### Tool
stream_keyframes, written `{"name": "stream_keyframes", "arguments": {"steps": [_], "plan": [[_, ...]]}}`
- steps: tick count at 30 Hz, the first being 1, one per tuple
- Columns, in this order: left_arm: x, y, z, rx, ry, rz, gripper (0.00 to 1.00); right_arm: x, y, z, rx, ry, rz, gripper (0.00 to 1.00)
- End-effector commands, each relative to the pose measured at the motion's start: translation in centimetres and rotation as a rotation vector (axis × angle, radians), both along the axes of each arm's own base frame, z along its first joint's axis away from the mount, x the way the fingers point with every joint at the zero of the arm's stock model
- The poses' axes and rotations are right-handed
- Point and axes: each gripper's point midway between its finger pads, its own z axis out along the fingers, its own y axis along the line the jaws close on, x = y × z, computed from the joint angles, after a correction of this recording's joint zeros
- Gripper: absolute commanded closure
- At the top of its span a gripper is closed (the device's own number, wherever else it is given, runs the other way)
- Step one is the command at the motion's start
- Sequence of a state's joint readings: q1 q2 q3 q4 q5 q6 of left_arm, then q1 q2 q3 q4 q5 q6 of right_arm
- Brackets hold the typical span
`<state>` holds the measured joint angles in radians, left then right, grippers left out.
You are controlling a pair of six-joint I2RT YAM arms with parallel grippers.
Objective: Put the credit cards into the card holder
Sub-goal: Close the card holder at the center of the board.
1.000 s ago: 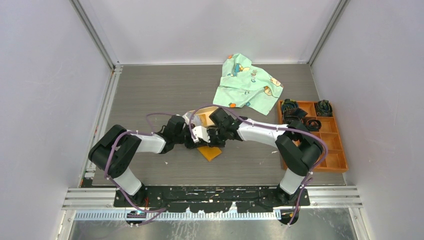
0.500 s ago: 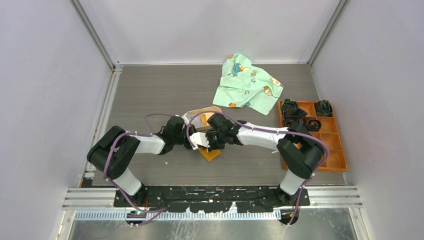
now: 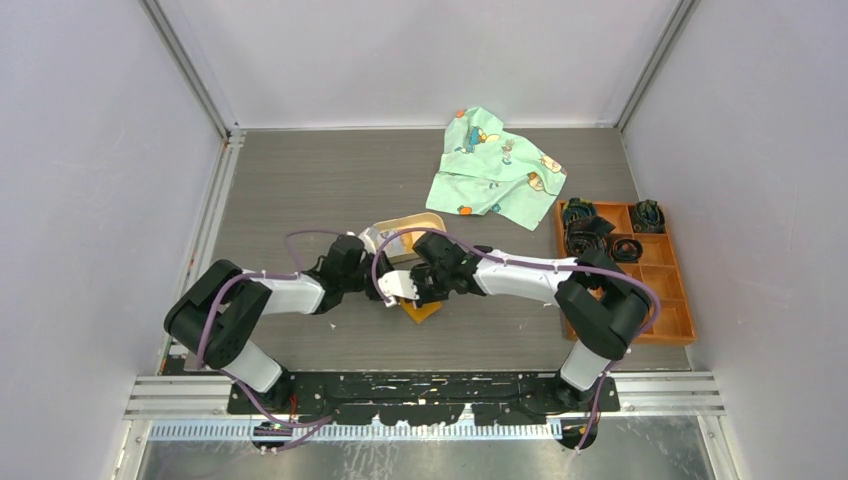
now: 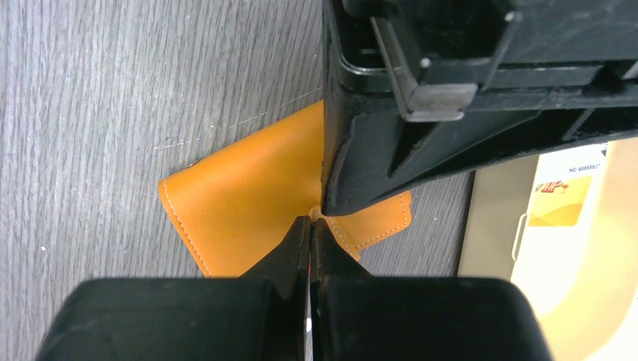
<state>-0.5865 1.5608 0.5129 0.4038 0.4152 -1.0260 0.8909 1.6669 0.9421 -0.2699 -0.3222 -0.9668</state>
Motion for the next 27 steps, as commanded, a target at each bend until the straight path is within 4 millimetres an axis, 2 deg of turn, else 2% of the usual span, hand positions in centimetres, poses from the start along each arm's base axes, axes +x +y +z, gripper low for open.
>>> {"name": "stream_keyframes", "arguments": {"steps": [1, 8, 12, 16, 27], "plan": [[0.3, -0.3, 1.4, -0.056, -0.04, 0.005, 0.91, -6.7, -4.9, -5.7, -0.223, 0.241, 0.042, 0.99], [0.3, -0.8, 1.4, -0.084, -0.037, -0.005, 0.94, -7.6, -6.5, -6.5, -0.267, 0.251, 0.042, 0.99], [0.3, -0.8, 1.7, -0.09, -0.046, -0.008, 0.95, -7.4, -6.3, -6.3, -0.27, 0.242, 0.038, 0.99], [0.2, -0.6, 1.8, -0.08, -0.054, -0.008, 0.95, -7.0, -5.5, -5.3, -0.245, 0.243, 0.005, 0.99], [0.0, -0.5, 1.8, -0.092, -0.063, -0.01, 0.95, -8.7, -6.1, -4.9, -0.252, 0.282, 0.044, 0.99]]}}
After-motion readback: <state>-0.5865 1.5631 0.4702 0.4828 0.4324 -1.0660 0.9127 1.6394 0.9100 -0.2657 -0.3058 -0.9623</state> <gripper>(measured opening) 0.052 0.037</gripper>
